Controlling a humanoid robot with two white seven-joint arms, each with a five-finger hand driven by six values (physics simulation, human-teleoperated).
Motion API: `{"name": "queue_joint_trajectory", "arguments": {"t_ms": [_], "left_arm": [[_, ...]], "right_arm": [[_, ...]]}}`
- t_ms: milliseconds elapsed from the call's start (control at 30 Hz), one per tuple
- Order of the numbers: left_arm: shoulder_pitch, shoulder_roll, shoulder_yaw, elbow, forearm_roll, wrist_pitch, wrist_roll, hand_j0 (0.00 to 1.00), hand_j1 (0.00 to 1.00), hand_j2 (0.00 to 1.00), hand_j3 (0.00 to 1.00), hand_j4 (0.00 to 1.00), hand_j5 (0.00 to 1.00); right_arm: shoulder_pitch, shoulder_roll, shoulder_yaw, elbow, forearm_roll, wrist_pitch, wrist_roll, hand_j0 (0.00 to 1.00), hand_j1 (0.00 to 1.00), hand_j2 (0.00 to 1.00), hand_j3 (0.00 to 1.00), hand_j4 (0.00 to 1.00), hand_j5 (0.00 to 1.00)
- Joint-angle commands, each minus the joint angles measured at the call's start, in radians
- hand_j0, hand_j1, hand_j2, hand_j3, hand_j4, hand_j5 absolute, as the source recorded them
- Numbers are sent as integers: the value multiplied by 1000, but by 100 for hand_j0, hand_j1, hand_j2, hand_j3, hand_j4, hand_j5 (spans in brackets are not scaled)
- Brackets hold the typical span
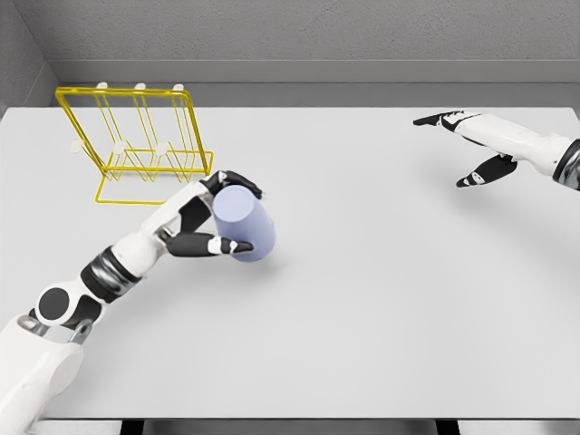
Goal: Place the cup on the cup holder with both arms
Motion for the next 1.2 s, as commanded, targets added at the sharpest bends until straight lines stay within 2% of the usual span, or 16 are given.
{"name": "queue_joint_trajectory", "arguments": {"t_ms": [0,300,567,800,1033,1167], "left_arm": [[0,57,32,-48,46,1,1,45,45,45,45,45,45],[-12,101,82,-78,98,4,5,44,44,44,44,44,44],[-107,111,82,-64,117,13,6,44,44,44,44,44,44],[-147,149,82,-4,117,13,8,44,44,44,44,44,44],[-196,147,82,85,114,13,6,44,44,44,44,44,44],[-199,137,82,106,115,13,6,44,44,44,44,44,44]], "right_arm": [[0,-1,-1,0,-7,2,-1,100,100,100,100,100,100],[0,-1,-3,0,-7,2,-1,100,100,100,100,100,100],[0,-2,-3,0,-5,2,1,100,100,100,100,100,100],[-2,-2,-4,0,-5,2,-1,100,100,100,100,100,100],[-2,-2,-4,-2,-5,2,1,100,100,100,100,100,100],[-2,-2,-4,0,-5,2,1,100,100,100,100,100,100]]}}
